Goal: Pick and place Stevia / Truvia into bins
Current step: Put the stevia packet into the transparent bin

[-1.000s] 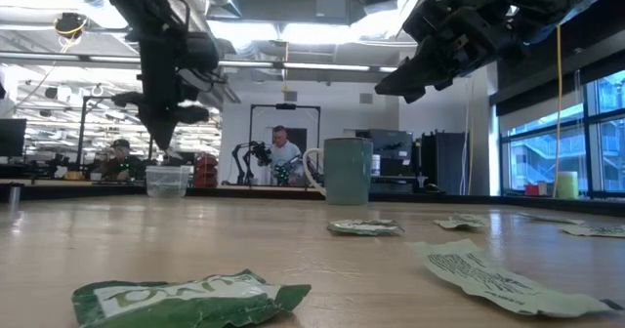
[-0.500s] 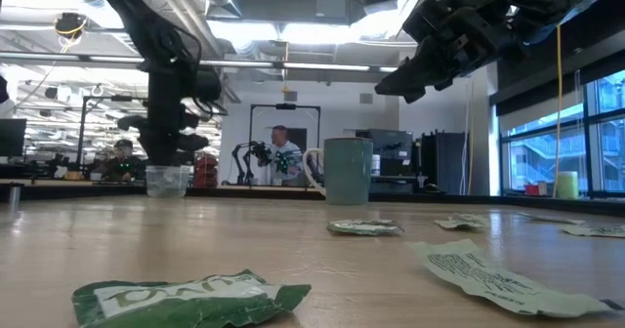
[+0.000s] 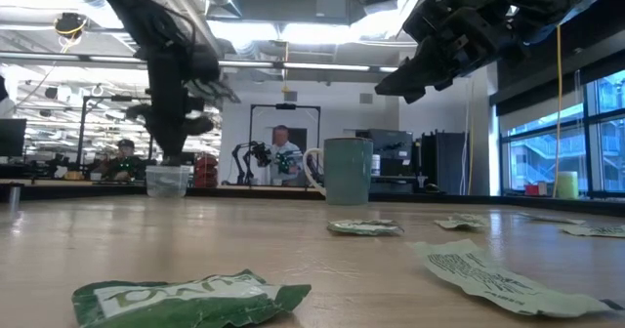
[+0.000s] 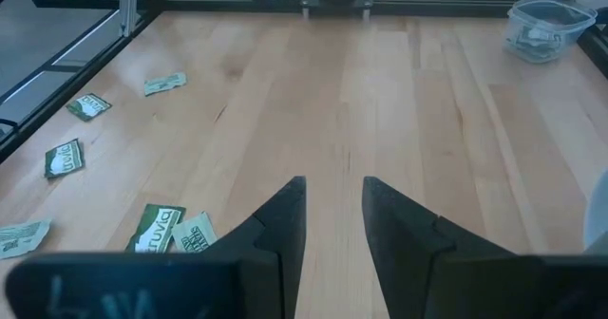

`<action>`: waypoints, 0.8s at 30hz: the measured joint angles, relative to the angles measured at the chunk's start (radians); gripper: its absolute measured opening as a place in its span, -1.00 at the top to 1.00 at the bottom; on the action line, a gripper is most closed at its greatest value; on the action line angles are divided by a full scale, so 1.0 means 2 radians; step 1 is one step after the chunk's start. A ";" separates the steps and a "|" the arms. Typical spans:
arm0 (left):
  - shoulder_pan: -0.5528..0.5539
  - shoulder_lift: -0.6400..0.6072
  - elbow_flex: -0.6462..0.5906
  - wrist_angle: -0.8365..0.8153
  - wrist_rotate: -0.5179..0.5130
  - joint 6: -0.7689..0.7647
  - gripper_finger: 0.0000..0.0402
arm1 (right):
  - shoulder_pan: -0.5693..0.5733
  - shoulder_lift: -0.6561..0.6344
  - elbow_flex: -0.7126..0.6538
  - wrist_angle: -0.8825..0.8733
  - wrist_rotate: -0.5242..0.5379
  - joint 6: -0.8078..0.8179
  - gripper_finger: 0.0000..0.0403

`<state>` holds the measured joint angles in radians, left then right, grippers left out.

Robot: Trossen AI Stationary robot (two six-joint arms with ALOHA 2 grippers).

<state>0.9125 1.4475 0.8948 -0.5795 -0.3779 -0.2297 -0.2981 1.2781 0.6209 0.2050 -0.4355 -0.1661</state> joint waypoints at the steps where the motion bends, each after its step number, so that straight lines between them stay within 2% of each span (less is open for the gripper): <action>1: -0.002 -0.008 0.000 0.002 0.001 0.004 0.53 | 0.000 0.000 0.000 0.000 0.000 0.000 0.46; 5: -0.019 -0.043 0.000 0.011 0.007 0.022 0.54 | 0.000 0.000 0.000 0.000 0.000 0.000 0.46; 8: -0.038 -0.067 0.000 0.024 0.039 0.050 0.55 | 0.000 0.000 0.000 0.000 0.000 0.000 0.46; 11: -0.060 -0.085 0.000 0.035 0.100 0.083 0.55 | 0.000 0.000 0.000 0.000 0.000 0.000 0.46; 18: -0.140 -0.097 0.000 0.030 0.290 0.173 0.59 | 0.000 0.000 0.000 0.000 0.000 0.000 0.46; 21: -0.189 -0.097 0.000 0.015 0.330 0.187 0.61 | 0.000 0.000 0.000 0.000 0.000 0.000 0.46; 24: -0.247 -0.097 0.000 0.001 0.334 0.195 0.62 | 0.000 0.000 0.000 0.000 0.000 0.000 0.46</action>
<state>0.4190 1.2537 0.8951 -0.5772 0.2893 0.1608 -0.2978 1.2782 0.6209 0.2059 -0.4357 -0.1661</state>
